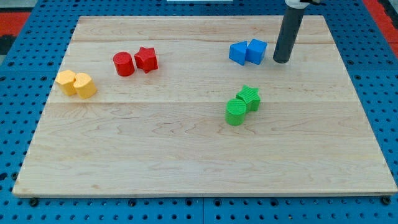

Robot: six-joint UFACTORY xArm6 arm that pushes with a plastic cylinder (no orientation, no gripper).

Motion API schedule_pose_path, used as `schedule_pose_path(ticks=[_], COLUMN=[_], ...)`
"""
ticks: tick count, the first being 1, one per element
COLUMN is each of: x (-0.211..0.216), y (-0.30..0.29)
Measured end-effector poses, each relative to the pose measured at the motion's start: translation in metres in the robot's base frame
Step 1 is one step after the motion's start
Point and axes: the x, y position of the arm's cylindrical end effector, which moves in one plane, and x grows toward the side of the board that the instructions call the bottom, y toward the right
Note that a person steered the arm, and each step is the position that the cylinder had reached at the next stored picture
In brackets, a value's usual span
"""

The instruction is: Move the green star along with the green circle towards bottom center

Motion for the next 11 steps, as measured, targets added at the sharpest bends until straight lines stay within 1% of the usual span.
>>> schedule_pose_path(ticks=[2,3,5,7,9,11], x=[-0.004,0.011,0.025,0.101,0.108,0.106], y=[0.000,0.000,-0.033,-0.004,-0.081,-0.135])
